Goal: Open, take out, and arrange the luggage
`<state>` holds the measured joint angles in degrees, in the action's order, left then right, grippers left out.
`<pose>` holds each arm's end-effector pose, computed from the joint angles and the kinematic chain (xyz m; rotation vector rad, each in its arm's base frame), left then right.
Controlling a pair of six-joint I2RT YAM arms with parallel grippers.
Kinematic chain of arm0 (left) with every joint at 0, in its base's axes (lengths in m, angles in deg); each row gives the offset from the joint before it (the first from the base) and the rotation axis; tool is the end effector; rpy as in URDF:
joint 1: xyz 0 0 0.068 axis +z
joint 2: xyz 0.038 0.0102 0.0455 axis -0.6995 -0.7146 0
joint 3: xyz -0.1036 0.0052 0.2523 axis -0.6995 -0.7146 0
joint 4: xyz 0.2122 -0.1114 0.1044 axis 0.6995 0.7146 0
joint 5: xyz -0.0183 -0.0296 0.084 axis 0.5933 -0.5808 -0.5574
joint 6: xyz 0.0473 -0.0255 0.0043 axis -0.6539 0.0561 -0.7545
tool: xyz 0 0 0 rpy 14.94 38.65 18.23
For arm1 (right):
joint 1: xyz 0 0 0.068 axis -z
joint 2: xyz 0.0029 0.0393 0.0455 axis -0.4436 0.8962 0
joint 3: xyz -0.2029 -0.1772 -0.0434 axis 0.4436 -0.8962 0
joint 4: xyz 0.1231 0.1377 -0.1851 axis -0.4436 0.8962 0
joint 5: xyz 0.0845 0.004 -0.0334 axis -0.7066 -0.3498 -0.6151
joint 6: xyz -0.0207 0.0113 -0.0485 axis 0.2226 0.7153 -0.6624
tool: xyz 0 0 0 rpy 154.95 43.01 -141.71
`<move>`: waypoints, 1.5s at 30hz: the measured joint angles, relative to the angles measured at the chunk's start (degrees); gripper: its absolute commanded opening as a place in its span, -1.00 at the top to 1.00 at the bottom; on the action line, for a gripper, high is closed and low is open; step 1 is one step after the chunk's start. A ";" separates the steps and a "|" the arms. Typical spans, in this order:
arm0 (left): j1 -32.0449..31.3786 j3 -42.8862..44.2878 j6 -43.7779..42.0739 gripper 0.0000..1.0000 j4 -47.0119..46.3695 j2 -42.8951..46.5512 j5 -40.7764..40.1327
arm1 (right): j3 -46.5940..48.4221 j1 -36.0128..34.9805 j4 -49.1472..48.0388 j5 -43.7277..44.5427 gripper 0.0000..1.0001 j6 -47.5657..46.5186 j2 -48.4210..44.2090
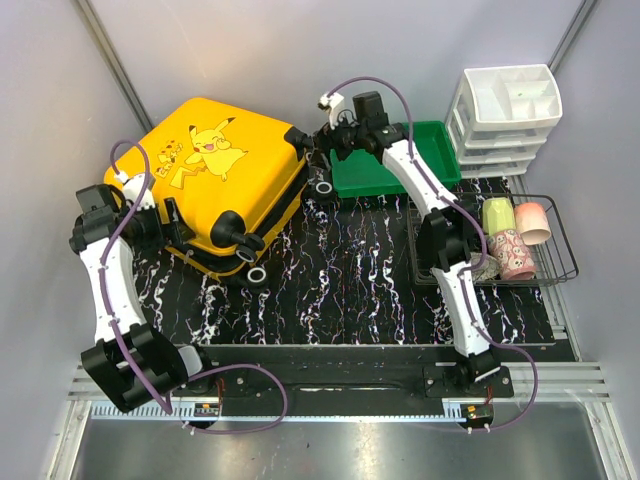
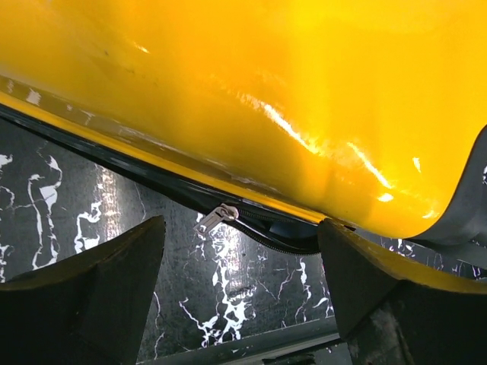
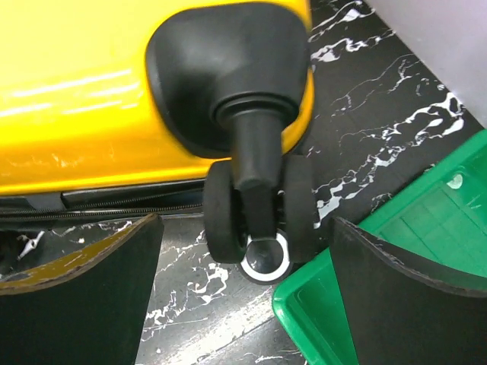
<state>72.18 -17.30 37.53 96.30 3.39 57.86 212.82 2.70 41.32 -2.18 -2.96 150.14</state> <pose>0.2182 0.0930 0.3229 -0.0934 2.3473 -0.3957 0.5013 0.2417 0.2956 -1.0005 1.8293 0.7495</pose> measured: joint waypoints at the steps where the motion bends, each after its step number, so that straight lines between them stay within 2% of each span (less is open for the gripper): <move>1: 0.00 -0.44 0.02 -0.70 0.02 0.02 0.00 | -0.24 -0.44 0.46 0.22 -0.94 -1.16 0.00; 5: 0.00 -2.99 0.55 -0.69 -0.52 0.04 0.11 | -0.59 -2.23 1.36 1.60 -0.89 -5.40 0.59; 7: 0.02 -4.07 1.33 -0.67 -0.94 0.04 0.24 | -0.50 -2.93 1.25 2.62 -0.73 -6.95 1.25; 8: 0.02 -4.50 1.79 -0.66 -1.11 0.04 0.37 | -0.28 -3.15 1.18 3.08 -0.58 -7.78 1.73; 9: 0.02 -4.81 2.27 -0.65 -1.31 0.04 0.46 | -0.20 -3.37 0.85 3.63 -0.27 -8.31 2.14; 12: 0.02 -4.94 3.69 -0.59 -1.84 -0.02 0.63 | 1.03 -4.04 -0.48 5.70 0.27 -10.19 3.85; 13: 0.02 -4.92 4.13 -0.54 -2.01 -0.09 0.68 | 1.14 -4.13 -0.59 5.97 0.73 -10.93 3.87; 14: 0.04 -4.85 4.55 -0.50 -2.08 -0.28 0.70 | 1.18 -4.33 -0.59 6.49 0.94 -11.32 3.87; 15: 0.07 -4.74 5.01 -0.47 -2.12 -0.57 0.70 | 1.18 -4.46 -0.66 6.97 1.00 -11.52 3.87; 18: 0.44 -3.21 5.88 -0.28 -1.68 -2.82 0.57 | -0.02 -4.55 -1.70 7.15 1.00 -11.54 3.52; 21: 0.85 0.02 6.32 -0.14 -0.48 -6.60 -0.63 | -6.34 -4.50 -4.96 7.41 1.00 -10.34 0.09; 26: 1.53 7.41 6.40 -0.08 0.11 -14.80 -3.32 | -28.81 -4.98 -9.16 7.43 1.00 -6.67 -13.20; 32: 1.64 19.82 6.32 -0.08 -0.04 -25.42 -4.28 | -50.64 -15.21 -10.69 3.39 1.00 -0.74 -26.84; 33: 1.66 21.77 6.25 -0.11 0.09 -26.97 -4.76 | -52.96 -17.07 -10.91 2.54 0.82 0.07 -28.50; 36: 1.95 26.14 5.86 -0.39 1.49 -30.38 -6.36 | -55.76 -19.52 -10.23 1.40 0.20 1.38 -31.47; 37: 2.14 26.29 5.66 -0.49 1.77 -30.51 -6.84 | -55.63 -19.39 -10.23 1.40 -0.13 1.62 -31.85; 40: 2.60 25.68 5.09 -0.64 1.62 -29.75 -7.76 | -53.00 -16.06 -9.94 1.33 -0.60 1.86 -32.04; 43: 2.69 21.35 4.31 -0.76 -0.04 -25.64 -7.37 | -47.71 -10.56 -9.20 1.36 -0.80 1.57 -31.93; 45: 2.64 18.40 3.61 -0.82 -0.44 -21.49 -6.12 | -42.23 -6.23 -8.59 1.53 -0.85 0.52 -31.50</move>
<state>74.82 1.11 41.13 95.87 -18.10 51.74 170.59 -3.53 32.73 -0.65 -2.43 118.64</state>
